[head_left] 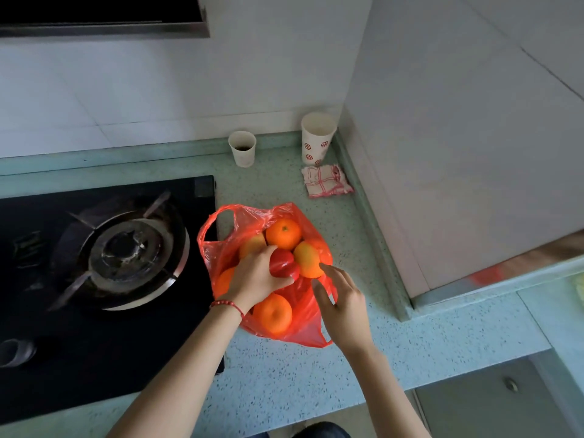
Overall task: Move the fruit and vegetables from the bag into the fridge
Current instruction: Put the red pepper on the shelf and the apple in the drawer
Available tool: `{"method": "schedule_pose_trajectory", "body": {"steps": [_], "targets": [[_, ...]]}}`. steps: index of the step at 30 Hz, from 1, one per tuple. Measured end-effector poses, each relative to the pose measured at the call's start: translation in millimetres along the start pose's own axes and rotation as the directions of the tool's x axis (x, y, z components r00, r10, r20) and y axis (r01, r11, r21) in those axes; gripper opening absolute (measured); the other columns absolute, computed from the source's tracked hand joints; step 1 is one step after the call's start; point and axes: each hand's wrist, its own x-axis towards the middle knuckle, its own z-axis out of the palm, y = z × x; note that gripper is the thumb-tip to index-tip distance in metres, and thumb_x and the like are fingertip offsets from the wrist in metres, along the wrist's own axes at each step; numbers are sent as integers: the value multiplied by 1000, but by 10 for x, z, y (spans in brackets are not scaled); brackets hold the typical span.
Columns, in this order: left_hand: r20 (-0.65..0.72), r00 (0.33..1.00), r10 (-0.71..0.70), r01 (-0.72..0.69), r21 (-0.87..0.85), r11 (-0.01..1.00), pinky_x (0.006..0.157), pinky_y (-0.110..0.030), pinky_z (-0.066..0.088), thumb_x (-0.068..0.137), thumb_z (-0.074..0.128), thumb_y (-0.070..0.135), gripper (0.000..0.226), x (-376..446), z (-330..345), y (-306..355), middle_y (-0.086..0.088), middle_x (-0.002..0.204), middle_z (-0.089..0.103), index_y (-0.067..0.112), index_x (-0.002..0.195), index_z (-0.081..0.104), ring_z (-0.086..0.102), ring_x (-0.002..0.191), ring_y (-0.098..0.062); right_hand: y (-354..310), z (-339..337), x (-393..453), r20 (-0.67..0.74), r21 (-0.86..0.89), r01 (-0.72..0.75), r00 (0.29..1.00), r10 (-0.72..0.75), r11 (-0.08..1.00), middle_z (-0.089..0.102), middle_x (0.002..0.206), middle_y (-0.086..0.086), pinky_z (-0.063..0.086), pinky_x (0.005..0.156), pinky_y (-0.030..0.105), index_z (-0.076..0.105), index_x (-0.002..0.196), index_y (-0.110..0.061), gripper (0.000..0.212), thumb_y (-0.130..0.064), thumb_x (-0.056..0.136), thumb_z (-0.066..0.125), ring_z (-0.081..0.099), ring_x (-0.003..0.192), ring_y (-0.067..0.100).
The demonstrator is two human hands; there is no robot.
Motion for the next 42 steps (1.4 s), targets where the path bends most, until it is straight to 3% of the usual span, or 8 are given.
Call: {"method": "schedule_pose_trajectory", "body": {"steps": [6,10,14,16,23,30,38,42], "targets": [[-211,975,-73,17,-253,967,80,-19,41,59,81,42,67,-161,-177,-34,-3,110,66,17,116,58,61,101,-19,-54,91,166,-1,12,37,999,-37,999,62,120,6,28,78,-4,59,119,-9,34,-15,85,63,58,105,21],[-304,940,-155,43,-343,938,86,-20,39,60,83,32,65,-300,-288,-79,-5,113,65,16,118,57,59,105,-19,-67,303,340,80,-47,81,994,-77,996,60,122,8,33,84,11,58,119,-8,37,-12,83,63,57,109,25],[-306,933,-190,69,-366,928,92,-28,43,61,82,32,67,-376,-338,-170,-6,114,65,16,121,57,59,106,-20,61,435,494,144,-163,125,984,-102,979,57,125,15,42,98,36,55,121,-4,42,-14,80,60,51,118,32],[-298,936,-186,62,-383,922,90,-26,43,61,82,32,66,-405,-352,-189,-4,113,65,17,120,57,59,104,-17,125,443,565,138,-219,120,986,-91,968,56,125,16,43,98,40,55,122,-3,44,-14,80,60,50,118,34],[-259,949,-179,53,-427,903,88,-26,46,51,65,60,77,-436,-353,-218,1,108,66,23,117,57,61,100,-13,187,423,738,191,-411,102,981,-24,906,46,136,14,34,103,43,46,131,-7,58,-24,79,65,40,125,35],[-260,950,-172,48,-422,905,87,-19,41,61,82,34,65,-399,-365,-268,3,109,65,21,119,57,59,100,-10,265,378,805,238,-495,62,969,67,867,27,148,10,27,109,42,24,143,-14,82,-30,76,68,26,136,29],[-255,953,-166,38,-442,896,87,-21,43,59,82,38,66,-439,-371,-261,3,109,65,21,118,57,59,99,-10,200,344,718,209,-448,67,977,31,891,32,147,7,32,104,41,26,142,-15,84,-38,74,70,34,130,32],[-257,953,-160,26,-458,889,85,-19,42,55,76,50,70,-501,-391,-236,4,107,65,23,117,58,60,98,-10,102,343,631,126,-288,37,992,0,957,43,139,9,42,95,39,36,137,-14,85,-39,68,77,45,122,32]]}}
